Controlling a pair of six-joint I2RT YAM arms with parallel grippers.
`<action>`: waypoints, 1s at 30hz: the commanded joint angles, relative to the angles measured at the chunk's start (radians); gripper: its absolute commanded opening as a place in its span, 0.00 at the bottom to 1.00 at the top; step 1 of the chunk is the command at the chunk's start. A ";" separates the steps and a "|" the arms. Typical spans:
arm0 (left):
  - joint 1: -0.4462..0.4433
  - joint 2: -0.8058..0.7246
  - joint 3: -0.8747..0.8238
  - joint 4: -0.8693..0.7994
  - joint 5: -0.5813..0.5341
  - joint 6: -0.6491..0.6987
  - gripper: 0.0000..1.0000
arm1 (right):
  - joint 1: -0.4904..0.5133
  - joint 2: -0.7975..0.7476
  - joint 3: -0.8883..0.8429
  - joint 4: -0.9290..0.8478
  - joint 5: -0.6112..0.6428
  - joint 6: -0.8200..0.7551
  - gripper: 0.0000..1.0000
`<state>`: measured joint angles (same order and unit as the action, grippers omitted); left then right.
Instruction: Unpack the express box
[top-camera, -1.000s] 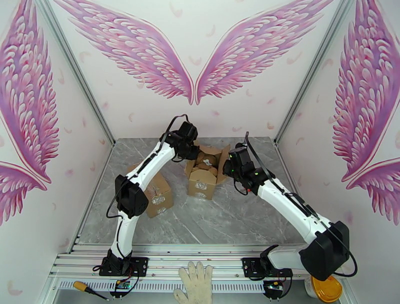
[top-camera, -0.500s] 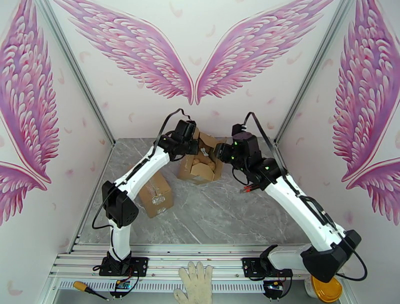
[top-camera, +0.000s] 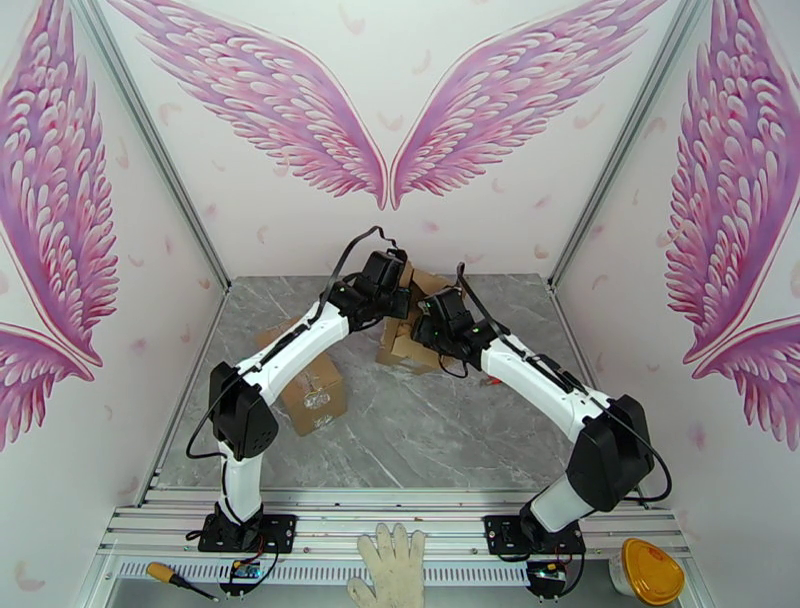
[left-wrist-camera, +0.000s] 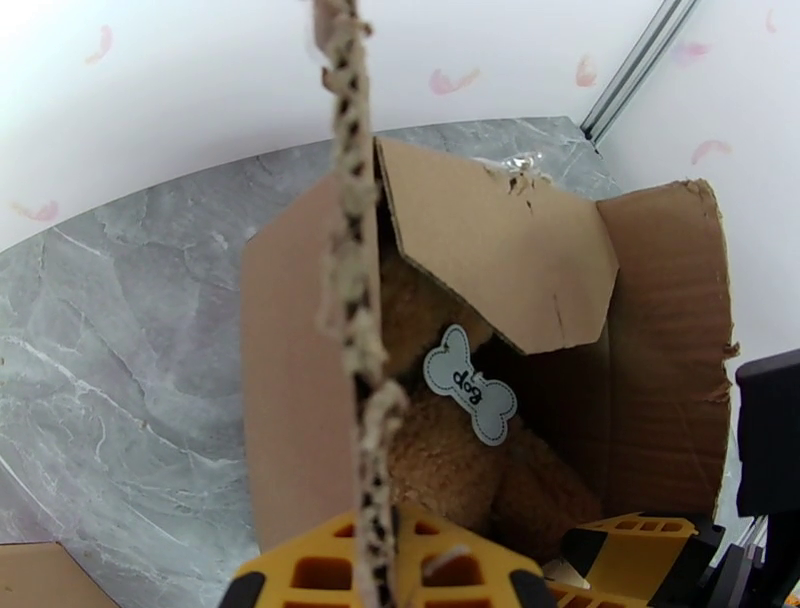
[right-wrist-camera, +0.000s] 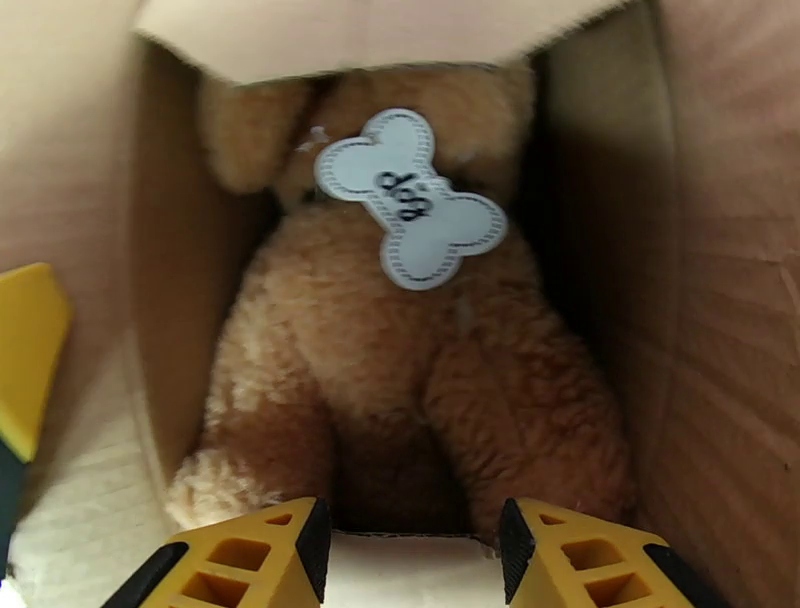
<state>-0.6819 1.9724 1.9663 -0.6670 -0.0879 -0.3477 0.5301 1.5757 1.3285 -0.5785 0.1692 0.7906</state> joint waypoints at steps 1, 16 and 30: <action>-0.005 -0.059 -0.021 0.088 0.008 0.009 0.00 | -0.022 -0.030 -0.050 -0.025 0.079 0.068 0.52; -0.013 -0.040 -0.040 0.091 0.025 0.001 0.00 | -0.053 -0.172 -0.181 0.048 0.096 0.217 0.70; -0.013 -0.025 -0.040 0.067 0.033 -0.008 0.00 | -0.073 -0.226 -0.192 -0.023 0.159 0.207 0.73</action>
<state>-0.7101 1.9652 1.9339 -0.5934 -0.0074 -0.3565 0.4808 1.3792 1.1465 -0.5018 0.2356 0.9981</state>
